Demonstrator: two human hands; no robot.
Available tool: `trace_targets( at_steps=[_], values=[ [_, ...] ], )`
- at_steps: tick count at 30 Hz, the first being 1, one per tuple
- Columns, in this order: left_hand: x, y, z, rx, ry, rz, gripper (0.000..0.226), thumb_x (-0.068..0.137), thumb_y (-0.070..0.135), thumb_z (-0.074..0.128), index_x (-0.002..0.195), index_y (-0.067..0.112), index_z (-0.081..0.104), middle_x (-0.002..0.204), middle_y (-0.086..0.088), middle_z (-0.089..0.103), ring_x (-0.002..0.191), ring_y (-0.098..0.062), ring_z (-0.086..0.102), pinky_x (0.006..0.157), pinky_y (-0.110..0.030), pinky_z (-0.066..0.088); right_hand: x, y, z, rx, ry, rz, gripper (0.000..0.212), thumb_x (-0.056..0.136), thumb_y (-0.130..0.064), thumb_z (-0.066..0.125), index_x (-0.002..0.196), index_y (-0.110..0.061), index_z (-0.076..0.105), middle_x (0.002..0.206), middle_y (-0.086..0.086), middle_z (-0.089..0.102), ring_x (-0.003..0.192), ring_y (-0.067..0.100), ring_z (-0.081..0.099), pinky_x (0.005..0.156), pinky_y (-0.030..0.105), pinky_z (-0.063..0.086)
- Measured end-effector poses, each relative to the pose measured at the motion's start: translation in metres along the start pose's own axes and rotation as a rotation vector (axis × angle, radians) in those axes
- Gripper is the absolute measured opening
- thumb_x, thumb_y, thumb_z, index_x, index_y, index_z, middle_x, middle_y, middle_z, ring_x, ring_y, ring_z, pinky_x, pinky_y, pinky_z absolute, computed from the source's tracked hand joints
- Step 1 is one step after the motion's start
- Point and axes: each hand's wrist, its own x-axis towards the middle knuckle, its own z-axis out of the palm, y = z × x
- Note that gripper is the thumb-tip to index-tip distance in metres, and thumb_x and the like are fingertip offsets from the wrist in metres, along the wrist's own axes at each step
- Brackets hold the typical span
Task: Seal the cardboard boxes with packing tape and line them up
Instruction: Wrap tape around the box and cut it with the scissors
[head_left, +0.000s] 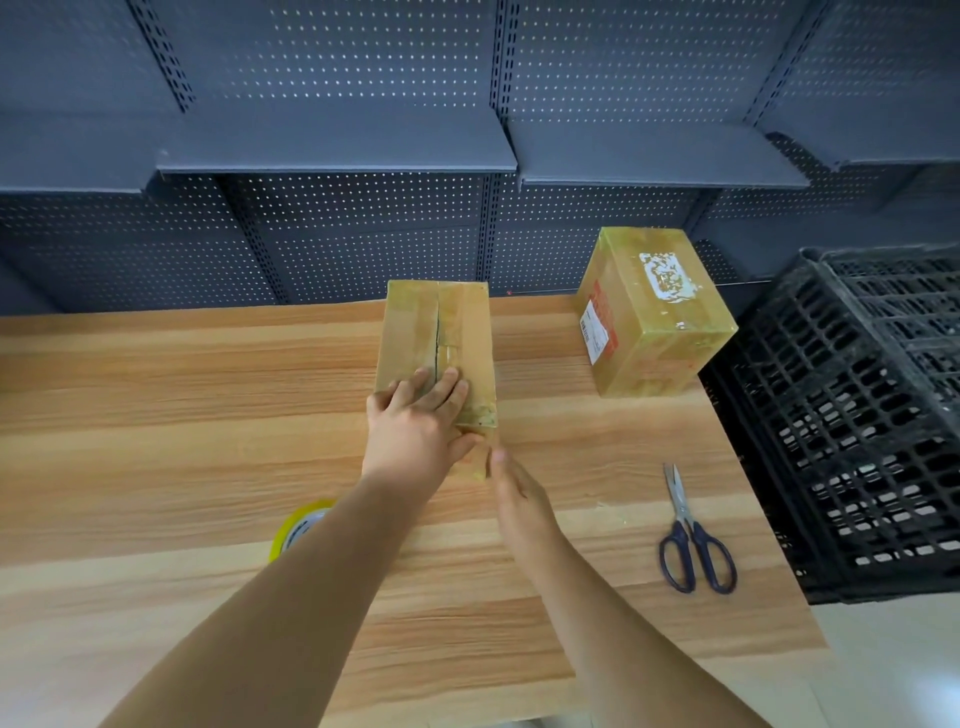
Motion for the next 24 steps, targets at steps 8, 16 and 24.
trace_targets(
  at_steps=[8, 16, 24],
  values=[
    [0.002, 0.003, -0.009, -0.014, -0.185, -0.037, 0.065, 0.084, 0.054, 0.066, 0.140, 0.023, 0.052, 0.148, 0.007, 0.046, 0.139, -0.027, 0.040, 0.100, -0.047, 0.031, 0.043, -0.058, -0.008, -0.019, -0.022, -0.017, 0.060, 0.095, -0.070, 0.017, 0.148, -0.045, 0.033, 0.156, -0.008, 0.034, 0.143, 0.016, 0.032, 0.107, 0.030, 0.024],
    [0.006, 0.008, -0.019, 0.102, -0.288, 0.001, 0.074, 0.094, 0.065, 0.032, 0.155, 0.029, 0.010, 0.157, 0.010, 0.018, 0.141, -0.023, 0.022, 0.105, -0.044, 0.025, 0.046, -0.018, -0.015, 0.029, -0.077, 0.177, 0.070, 0.092, -0.073, 0.026, 0.142, -0.030, 0.049, 0.146, 0.001, 0.050, 0.135, 0.016, 0.046, 0.118, 0.041, 0.029],
    [0.034, -0.002, -0.026, 0.115, -0.468, 0.162, 0.080, 0.093, 0.068, 0.029, 0.154, 0.032, -0.010, 0.161, 0.011, -0.013, 0.148, -0.026, 0.000, 0.118, -0.054, 0.007, 0.024, -0.001, -0.029, 0.103, 0.007, -0.052, 0.026, 0.089, -0.021, 0.071, 0.114, -0.028, 0.067, 0.111, -0.010, 0.071, 0.108, 0.002, 0.064, 0.087, 0.015, 0.049]
  ],
)
